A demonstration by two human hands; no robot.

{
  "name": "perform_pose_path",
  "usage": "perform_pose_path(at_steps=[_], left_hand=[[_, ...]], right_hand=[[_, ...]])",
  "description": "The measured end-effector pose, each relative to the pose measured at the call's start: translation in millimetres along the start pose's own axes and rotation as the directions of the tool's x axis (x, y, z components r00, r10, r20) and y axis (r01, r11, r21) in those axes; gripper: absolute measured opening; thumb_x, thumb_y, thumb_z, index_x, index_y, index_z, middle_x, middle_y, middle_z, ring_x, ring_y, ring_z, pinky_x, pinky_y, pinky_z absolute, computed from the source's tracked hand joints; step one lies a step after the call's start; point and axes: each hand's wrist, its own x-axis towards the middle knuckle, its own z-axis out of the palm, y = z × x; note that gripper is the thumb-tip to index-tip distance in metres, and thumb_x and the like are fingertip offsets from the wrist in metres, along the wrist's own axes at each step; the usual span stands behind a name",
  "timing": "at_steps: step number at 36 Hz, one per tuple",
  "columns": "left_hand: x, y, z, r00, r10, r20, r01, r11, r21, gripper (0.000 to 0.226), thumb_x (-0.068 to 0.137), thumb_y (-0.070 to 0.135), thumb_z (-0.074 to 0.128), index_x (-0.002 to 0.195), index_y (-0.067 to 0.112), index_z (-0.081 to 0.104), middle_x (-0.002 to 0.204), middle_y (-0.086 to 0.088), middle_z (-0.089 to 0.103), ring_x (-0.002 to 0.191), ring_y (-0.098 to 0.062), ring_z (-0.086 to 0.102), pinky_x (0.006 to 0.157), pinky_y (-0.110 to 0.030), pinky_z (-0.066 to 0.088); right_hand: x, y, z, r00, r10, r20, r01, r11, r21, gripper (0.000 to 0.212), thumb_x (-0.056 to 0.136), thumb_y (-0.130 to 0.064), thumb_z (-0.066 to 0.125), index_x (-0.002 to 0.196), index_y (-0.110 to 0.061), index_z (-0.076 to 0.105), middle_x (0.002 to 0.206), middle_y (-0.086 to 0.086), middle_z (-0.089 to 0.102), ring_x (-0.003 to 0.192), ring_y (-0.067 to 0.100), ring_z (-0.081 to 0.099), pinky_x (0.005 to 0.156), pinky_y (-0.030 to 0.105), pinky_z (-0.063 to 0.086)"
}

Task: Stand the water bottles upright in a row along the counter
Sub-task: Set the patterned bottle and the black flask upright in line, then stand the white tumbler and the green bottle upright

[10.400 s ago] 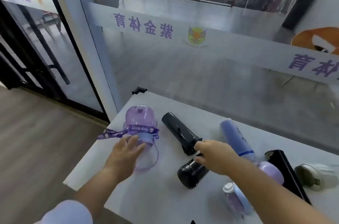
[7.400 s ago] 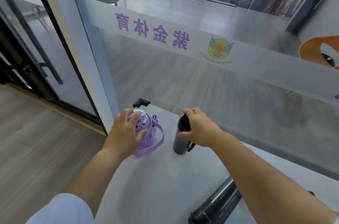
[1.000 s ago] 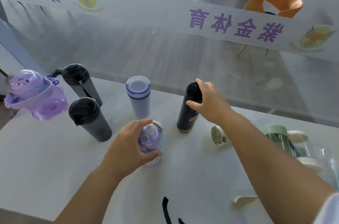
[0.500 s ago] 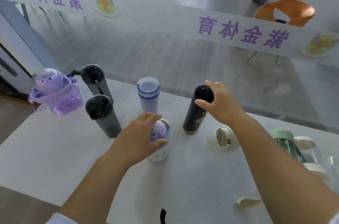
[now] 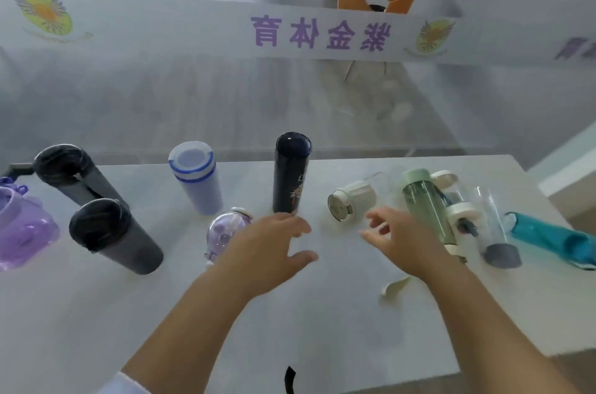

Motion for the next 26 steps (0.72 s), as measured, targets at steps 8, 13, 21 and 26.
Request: perform_pose_path(at_steps=[8,13,21,26], left_hand=[[25,3,51,0.968,-0.019,0.251,0.011,0.999,0.033,0.041,0.082,0.049,0.06,0.117,0.029,0.055,0.111,0.009,0.061,0.095,-0.011,0.059,0.084,-0.027,0.049],[46,6,73,0.957,-0.097,0.273,0.094,0.995,0.023,0.043,0.08,0.048,0.062,0.118,0.03,0.055,0.113,0.009,0.059,0.097,-0.012,0.059,0.084,-0.029,0.05],[97,25,111,0.973,-0.183,0.143,0.186,0.983,-0.01,0.072,0.08,0.045,0.065,0.139,0.027,0.029,0.144,-0.001,0.031,0.127,-0.024,0.039,0.104,-0.038,0.039],[132,38,131,0.963,-0.267,0.04,0.269,0.962,-0.055,0.087,0.075,0.043,0.071,0.143,0.028,0.018,0.151,-0.007,0.017,0.137,-0.031,0.023,0.111,-0.043,0.029]], right_hand=[[-44,63,10,0.957,0.289,0.018,-0.288,0.957,-0.028,0.039,0.083,-0.042,0.063,0.116,-0.021,0.058,0.099,-0.006,0.06,0.091,0.014,0.058,0.077,0.031,0.048],[-48,104,8,0.892,0.445,-0.083,-0.449,0.893,-0.036,0.04,0.081,-0.043,0.063,0.113,-0.022,0.057,0.113,0.002,0.059,0.099,0.024,0.055,0.082,0.036,0.049],[-23,162,6,0.8,0.599,-0.026,-0.599,0.8,-0.033,0.073,0.078,-0.052,0.063,0.13,-0.009,0.034,0.13,0.017,0.043,0.119,0.037,0.041,0.094,0.045,0.041],[-7,181,14,0.799,0.593,0.099,-0.592,0.805,-0.037,0.08,0.078,-0.056,0.06,0.133,-0.008,0.026,0.13,0.017,0.042,0.119,0.036,0.043,0.093,0.043,0.043]])
